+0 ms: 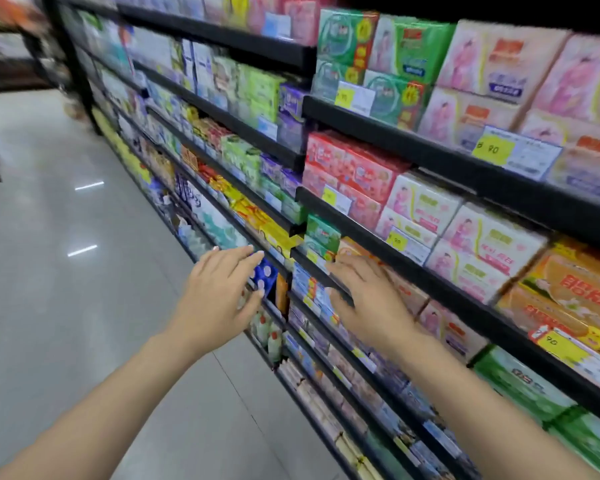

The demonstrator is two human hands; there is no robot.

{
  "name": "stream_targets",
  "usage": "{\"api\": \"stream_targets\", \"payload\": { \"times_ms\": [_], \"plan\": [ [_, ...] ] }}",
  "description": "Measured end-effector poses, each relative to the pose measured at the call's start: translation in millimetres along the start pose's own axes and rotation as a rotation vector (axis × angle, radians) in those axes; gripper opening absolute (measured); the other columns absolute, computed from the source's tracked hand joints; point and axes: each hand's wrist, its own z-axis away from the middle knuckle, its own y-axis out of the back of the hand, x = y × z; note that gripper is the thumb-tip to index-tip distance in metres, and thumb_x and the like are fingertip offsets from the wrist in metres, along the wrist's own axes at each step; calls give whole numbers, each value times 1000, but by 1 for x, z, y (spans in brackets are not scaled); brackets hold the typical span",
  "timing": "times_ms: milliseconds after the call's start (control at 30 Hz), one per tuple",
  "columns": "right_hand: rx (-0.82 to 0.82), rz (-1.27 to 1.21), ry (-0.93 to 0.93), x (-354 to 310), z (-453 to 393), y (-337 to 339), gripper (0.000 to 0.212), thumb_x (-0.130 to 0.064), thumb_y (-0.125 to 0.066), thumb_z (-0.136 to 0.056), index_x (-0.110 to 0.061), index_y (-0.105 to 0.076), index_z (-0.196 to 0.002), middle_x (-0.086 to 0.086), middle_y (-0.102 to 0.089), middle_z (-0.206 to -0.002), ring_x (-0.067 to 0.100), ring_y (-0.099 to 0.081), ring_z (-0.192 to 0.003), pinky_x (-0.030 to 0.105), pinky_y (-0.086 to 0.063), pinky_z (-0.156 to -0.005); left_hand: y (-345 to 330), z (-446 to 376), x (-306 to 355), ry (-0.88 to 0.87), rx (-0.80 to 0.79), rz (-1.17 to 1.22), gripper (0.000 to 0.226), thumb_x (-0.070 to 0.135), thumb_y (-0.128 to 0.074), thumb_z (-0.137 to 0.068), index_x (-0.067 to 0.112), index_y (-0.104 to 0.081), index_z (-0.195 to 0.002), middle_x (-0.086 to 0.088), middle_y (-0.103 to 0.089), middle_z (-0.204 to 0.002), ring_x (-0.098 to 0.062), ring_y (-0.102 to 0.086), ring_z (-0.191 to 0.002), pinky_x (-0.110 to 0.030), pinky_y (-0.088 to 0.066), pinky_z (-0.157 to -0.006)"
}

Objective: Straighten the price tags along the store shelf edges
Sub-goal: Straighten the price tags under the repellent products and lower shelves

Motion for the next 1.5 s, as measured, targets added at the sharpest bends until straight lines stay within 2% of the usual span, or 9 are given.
{"api": "stream_targets", "payload": {
  "times_ms": [100, 433, 567, 733, 867, 933, 1067, 1167, 1500],
  "plan": [
    [15, 20, 3, -25, -30, -7, 37, -30, -52, -89, -16, -57, -123, 3, -56, -122, 23, -46, -115, 38, -38, -97, 14, -10, -37, -27, 37, 7, 49, 36, -48, -86, 8, -57, -125, -9, -58, -124, -28, -53, -112, -44, -33, -104],
    [28, 35, 35, -81, -113, -41, 36, -26, -59, -89, -17, -57, -124, 1, -56, -125, 21, -47, -117, 37, -40, -98, 38, -37, -138, -16, -10, -42, 55, 42, -41, -85, 10, -56, -128, -7, -58, -125, -26, -54, -114, -47, -37, -103],
    [40, 15, 63, -84, -157, -58, 36, -25, -62, -88, -16, -58, -123, 0, -57, -122, 20, -47, -117, 36, -41, -98, 35, -54, -176, 10, 9, -49, 53, 40, -44, -86, 10, -56, -127, -7, -58, -124, -26, -54, -112, -41, -32, -104],
    [35, -22, 93, -78, -221, -91, 36, -27, -59, -90, -17, -56, -125, -2, -55, -123, 17, -44, -119, 29, -33, -100, 23, -85, -224, 62, 5, -65, 53, 41, -44, -86, 12, -55, -128, -4, -57, -126, -23, -52, -114, -38, -28, -106],
    [36, -38, 118, -68, -280, -119, 36, -30, -55, -91, -16, -57, -124, -2, -56, -122, 16, -45, -117, 31, -37, -99, 7, -114, -260, 92, 19, -44, 51, 41, -47, -85, 12, -56, -126, -3, -57, -125, -22, -52, -114, -36, -27, -106],
    [24, -45, 123, -64, -309, -129, 36, -29, -55, -92, -16, -56, -125, -3, -55, -123, 15, -44, -117, 27, -33, -99, -1, -129, -280, 100, 15, -40, 50, 42, -48, -85, 13, -56, -126, -3, -58, -125, -21, -52, -114, -36, -26, -107],
    [15, -88, 141, -54, -365, -158, 37, -31, -50, -90, -16, -57, -123, -3, -55, -122, 14, -43, -116, 32, -38, -98, -18, -153, -319, 144, 17, -37, 51, 43, -47, -85, 14, -57, -125, -3, -58, -124, -23, -53, -112, -37, -27, -105],
    [-10, -116, 162, -50, -400, -184, 36, -28, -54, -90, -18, -56, -124, -5, -54, -122, 11, -41, -117, 31, -37, -99, -30, -166, -347, 172, 30, -35, 50, 41, -48, -85, 13, -57, -125, -4, -59, -123, -23, -54, -111, -38, -28, -104],
    [-52, -125, 223, -87, -508, -267, 37, -24, -59, -87, -17, -58, -123, -3, -56, -120, 15, -45, -116, 31, -38, -100, -43, -187, -474, 199, 25, -54, 51, 42, -47, -85, 13, -56, -126, -4, -59, -122, -21, -53, -111, -38, -28, -106]
  ]
}}
